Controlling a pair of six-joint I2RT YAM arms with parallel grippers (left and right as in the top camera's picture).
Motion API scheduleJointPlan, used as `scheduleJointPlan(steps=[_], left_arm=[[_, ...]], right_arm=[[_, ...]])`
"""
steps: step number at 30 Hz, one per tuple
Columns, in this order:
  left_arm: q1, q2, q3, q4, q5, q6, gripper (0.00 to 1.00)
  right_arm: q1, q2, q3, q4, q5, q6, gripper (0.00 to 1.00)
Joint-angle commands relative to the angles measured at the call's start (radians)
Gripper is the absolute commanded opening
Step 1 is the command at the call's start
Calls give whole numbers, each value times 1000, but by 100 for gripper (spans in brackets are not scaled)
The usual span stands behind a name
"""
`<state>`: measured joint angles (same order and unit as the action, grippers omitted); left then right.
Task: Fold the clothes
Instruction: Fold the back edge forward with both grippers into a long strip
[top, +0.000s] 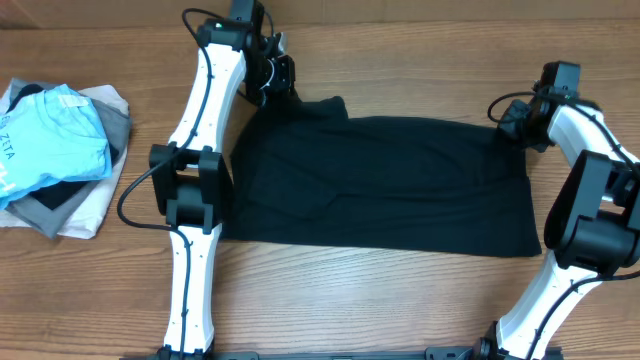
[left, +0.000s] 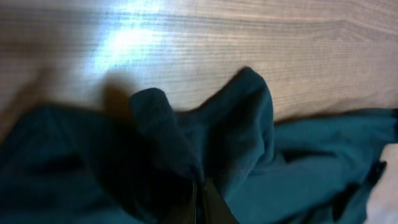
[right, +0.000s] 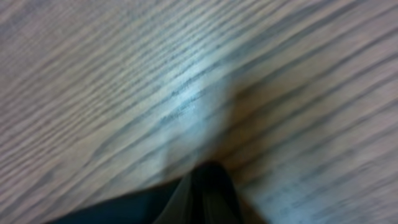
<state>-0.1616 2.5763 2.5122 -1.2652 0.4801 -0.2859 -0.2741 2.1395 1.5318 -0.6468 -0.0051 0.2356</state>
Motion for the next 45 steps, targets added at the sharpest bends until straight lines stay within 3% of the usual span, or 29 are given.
scheduleJointPlan(steps=[1,11,16,24,28,45], left_arm=[[29,-134,27,-83,37,56,4],[45,-211,26,-420,40,207,4],[31,-220,-10,-425,46,195,4],[21,-291,-242,-425,29,201,4],[9,-386,-393,-425,-71,205,4],[-24,-396,-631,-419,-156,238,4]], right_arm=[[-4,-25,118,-116,52,6,4],[-49,-31,290,-670,92,35,4],[-56,-31,289,-842,92,23,4],[-56,-31,289,-979,95,21,4],[-56,-31,289,-1044,95,19,4],[-56,-31,158,-1004,109,19,4]])
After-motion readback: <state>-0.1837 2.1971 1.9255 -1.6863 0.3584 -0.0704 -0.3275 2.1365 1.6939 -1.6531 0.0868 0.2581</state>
